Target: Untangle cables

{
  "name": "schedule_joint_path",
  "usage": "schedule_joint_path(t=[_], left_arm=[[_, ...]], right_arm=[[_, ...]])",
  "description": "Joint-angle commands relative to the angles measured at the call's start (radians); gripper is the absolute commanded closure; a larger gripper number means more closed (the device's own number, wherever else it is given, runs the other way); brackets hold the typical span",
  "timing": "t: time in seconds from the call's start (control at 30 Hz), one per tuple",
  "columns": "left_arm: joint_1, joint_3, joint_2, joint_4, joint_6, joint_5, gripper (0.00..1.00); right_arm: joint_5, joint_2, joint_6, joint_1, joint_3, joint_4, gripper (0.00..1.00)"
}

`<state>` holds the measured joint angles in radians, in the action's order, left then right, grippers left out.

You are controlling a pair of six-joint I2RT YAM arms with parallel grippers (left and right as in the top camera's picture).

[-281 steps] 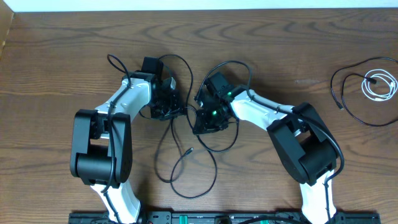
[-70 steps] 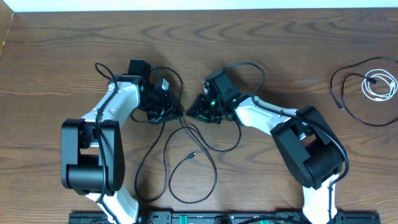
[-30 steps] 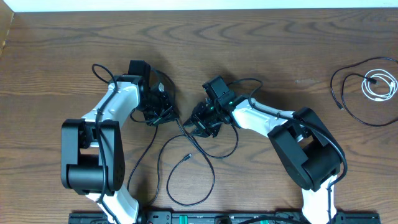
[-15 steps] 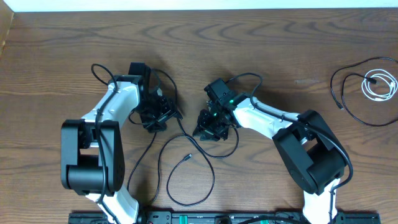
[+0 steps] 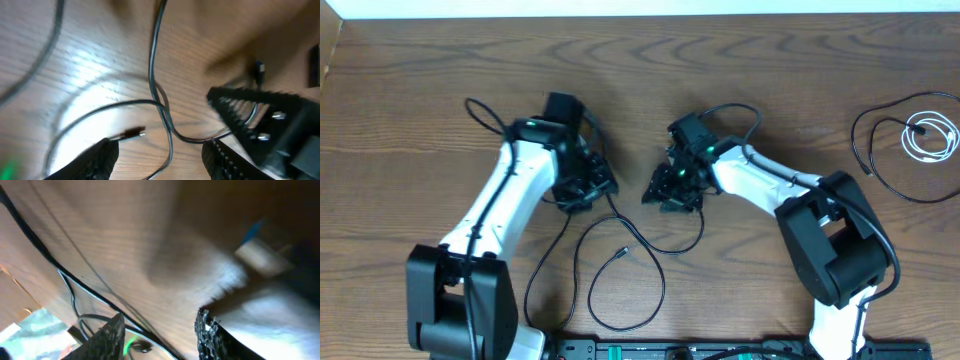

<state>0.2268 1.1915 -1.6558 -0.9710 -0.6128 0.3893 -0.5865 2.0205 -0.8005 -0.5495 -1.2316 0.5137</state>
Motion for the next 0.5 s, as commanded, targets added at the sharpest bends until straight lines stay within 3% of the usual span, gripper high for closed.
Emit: schedule_joint_path(t=[0.0, 0.17, 0.3, 0.47], left_arm=[[0.063, -0.044, -0.016, 0.002, -0.2, -0.097, 0.41], [0.12, -0.071, -0.017, 0.029, -0.378, -0.266, 0.4], [0.127, -0.072, -0.018, 0.106, -0.385, -0.294, 0.4], [0.145, -0.086, -0.02, 0.113, -0.391, -0.294, 0.4]], right_arm=[[-0.005, 0.021, 0.156, 0.046, -0.002, 0.015, 0.54], [-0.015, -0.042, 0.232, 0.102, -0.011, 0.045, 0.53], [-0.014, -0.1, 0.327, 0.133, -0.011, 0.063, 0.5], [0.093, -0.121, 0.335, 0.145, -0.011, 0.109, 0.48]])
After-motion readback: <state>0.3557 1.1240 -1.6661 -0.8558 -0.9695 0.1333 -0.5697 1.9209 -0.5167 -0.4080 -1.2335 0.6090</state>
